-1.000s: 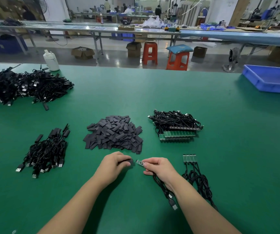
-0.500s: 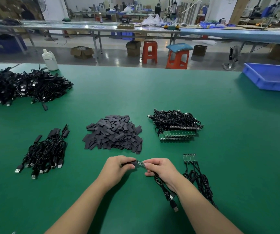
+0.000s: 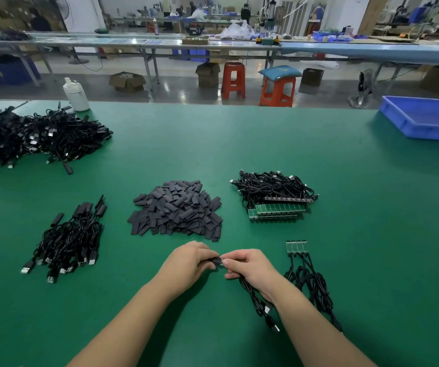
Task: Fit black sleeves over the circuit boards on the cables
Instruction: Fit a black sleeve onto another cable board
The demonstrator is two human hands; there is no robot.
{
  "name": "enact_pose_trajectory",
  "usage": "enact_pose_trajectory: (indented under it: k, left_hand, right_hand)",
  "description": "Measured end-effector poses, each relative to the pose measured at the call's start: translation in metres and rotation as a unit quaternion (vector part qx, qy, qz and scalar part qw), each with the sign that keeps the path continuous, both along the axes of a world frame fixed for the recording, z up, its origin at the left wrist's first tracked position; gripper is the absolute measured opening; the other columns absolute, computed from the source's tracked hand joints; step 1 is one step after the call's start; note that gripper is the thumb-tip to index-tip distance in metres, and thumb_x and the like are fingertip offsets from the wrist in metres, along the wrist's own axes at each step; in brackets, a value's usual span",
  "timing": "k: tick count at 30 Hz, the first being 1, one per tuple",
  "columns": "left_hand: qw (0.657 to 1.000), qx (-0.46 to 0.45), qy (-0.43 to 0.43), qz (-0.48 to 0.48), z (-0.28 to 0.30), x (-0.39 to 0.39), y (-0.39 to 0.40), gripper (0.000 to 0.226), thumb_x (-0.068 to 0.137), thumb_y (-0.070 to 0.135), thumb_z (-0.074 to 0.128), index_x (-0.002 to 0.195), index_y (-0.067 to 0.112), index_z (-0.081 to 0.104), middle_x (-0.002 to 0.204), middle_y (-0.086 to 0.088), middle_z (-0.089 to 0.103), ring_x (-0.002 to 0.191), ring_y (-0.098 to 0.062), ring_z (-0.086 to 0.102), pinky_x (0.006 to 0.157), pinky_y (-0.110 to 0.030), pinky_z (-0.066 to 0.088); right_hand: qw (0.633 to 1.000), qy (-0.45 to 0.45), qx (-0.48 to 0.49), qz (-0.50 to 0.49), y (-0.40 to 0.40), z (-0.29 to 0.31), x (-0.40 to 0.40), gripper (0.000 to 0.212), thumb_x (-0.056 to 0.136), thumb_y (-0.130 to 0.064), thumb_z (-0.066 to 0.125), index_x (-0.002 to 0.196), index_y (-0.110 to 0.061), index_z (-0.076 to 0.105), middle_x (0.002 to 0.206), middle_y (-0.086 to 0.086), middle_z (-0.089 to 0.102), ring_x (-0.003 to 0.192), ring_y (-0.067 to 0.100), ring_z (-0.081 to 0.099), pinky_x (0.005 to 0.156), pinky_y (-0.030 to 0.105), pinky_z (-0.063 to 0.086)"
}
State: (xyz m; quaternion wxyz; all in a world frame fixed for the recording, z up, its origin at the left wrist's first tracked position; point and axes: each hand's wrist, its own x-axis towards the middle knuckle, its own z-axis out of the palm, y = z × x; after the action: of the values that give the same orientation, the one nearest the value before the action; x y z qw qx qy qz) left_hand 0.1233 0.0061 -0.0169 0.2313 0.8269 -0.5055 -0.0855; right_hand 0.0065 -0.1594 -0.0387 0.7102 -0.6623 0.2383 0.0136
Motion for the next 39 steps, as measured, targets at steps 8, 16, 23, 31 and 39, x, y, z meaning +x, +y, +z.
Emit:
enact_pose_trajectory:
  k: [8,16,23,31,39]
  left_hand:
    - [1.000,0.026,-0.005,0.013,0.005,-0.008,-0.009,0.027,0.093,0.029,0.061,0.119,0.028,0.069,0.107,0.004,0.070,0.098,-0.017,0.062,0.086,-0.033,0.048]
    - [0.998,-0.039,0.026,0.030,0.002,-0.008,-0.001,0.017,0.093,0.026,0.063,0.107,0.023,0.073,0.097,0.004,0.072,0.087,-0.014,0.063,0.079,-0.023,0.047]
    - [0.999,-0.042,0.029,0.017,0.003,-0.007,0.000,0.017,0.093,0.023,0.063,0.106,0.020,0.073,0.097,0.002,0.071,0.088,-0.015,0.063,0.082,-0.028,0.049]
    - [1.000,-0.017,0.011,0.008,0.002,-0.008,-0.001,0.022,0.096,0.026,0.060,0.113,0.018,0.071,0.102,0.000,0.069,0.094,-0.018,0.062,0.085,-0.032,0.049]
    - [1.000,-0.023,-0.002,-0.001,0.001,-0.009,0.000,0.024,0.096,0.026,0.060,0.117,0.020,0.070,0.103,0.003,0.069,0.093,-0.014,0.063,0.084,-0.030,0.050]
  right_hand:
    - [1.000,-0.010,0.006,-0.013,0.003,0.001,0.000,0.014,0.089,-0.005,0.072,0.102,-0.006,0.072,0.091,0.013,0.071,0.076,0.019,0.072,0.080,0.030,0.060]
    - [1.000,0.007,-0.028,0.002,0.011,0.008,0.002,0.016,0.096,-0.008,0.058,0.102,0.001,0.069,0.076,0.010,0.069,0.060,0.014,0.061,0.065,0.031,0.059]
    - [0.999,0.019,-0.024,0.028,0.011,0.012,0.000,0.023,0.101,-0.010,0.054,0.117,0.002,0.065,0.087,0.014,0.073,0.066,0.017,0.065,0.060,0.028,0.054]
    - [0.997,0.027,-0.045,0.058,0.010,0.013,0.001,0.028,0.102,-0.008,0.050,0.125,0.002,0.062,0.102,0.018,0.072,0.067,0.013,0.065,0.061,0.023,0.054]
    - [0.995,0.031,-0.061,0.066,0.012,0.015,0.000,0.025,0.103,-0.008,0.049,0.121,0.003,0.063,0.090,0.011,0.072,0.064,0.012,0.063,0.059,0.022,0.053]
